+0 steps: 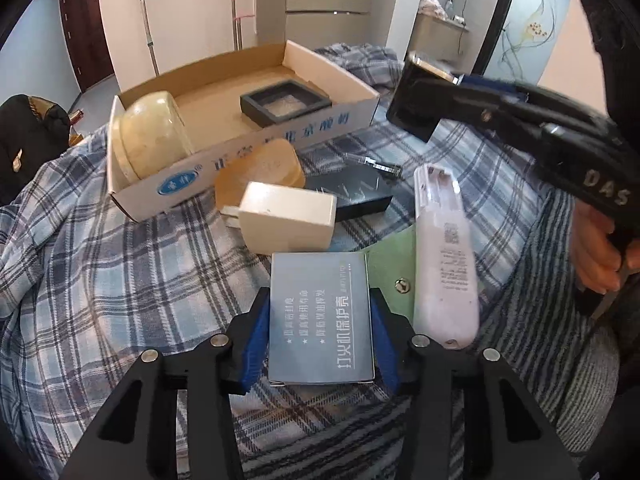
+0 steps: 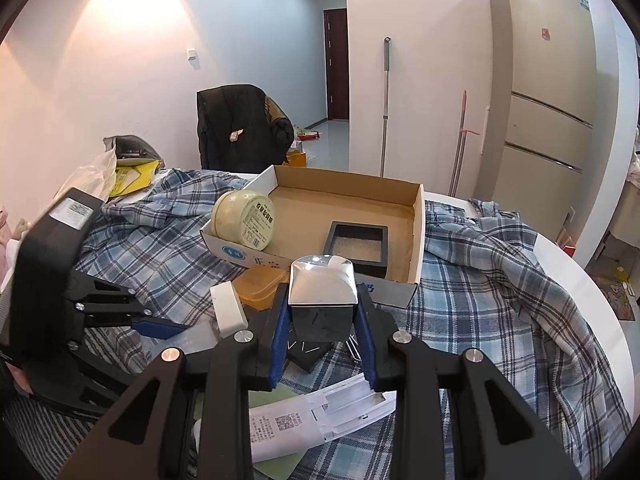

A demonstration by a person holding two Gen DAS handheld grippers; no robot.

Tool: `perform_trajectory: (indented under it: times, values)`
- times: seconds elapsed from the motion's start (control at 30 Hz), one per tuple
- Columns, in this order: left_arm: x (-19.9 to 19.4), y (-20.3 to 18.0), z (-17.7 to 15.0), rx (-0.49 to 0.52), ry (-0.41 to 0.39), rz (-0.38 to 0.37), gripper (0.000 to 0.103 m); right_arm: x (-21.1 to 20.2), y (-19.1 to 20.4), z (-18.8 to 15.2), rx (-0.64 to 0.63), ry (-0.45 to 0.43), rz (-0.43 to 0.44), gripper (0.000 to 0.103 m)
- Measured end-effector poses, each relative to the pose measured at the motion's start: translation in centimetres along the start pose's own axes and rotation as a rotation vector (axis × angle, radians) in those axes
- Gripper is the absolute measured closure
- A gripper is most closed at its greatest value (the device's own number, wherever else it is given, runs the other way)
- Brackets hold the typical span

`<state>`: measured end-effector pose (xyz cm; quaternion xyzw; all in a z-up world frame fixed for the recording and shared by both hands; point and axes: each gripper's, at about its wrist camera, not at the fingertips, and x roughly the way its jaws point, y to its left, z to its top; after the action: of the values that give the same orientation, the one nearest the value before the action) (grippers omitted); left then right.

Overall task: Organize rigid objects
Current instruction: 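Grasp the grey card box with the left gripper while the right gripper holds the block, then carry the card box and block over the cardboard box with both grippers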

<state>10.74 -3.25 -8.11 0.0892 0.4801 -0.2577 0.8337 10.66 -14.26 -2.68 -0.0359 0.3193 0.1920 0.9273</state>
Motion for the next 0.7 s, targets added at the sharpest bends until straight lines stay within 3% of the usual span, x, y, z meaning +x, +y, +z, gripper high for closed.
perform_trajectory:
  times: [0.33,0.5,0.7]
  values:
    - [-6.0,1.9,0.7,-0.059,-0.126,0.055,0.054,-0.7,-1.1,0.8,0.04,-0.019,-0.037,0.074]
    - [-8.8,3.5,3.2,-0.092,-0.213,0.106,0.054,-1.1,-2.1,2.8,0.065,-0.035,-0.066,0.074]
    - [-9.0,4.3,6.0,-0.106,-0.27,0.179,0.054,1.4,-3.5,5.9,0.105,-0.002,-0.044,0.074]
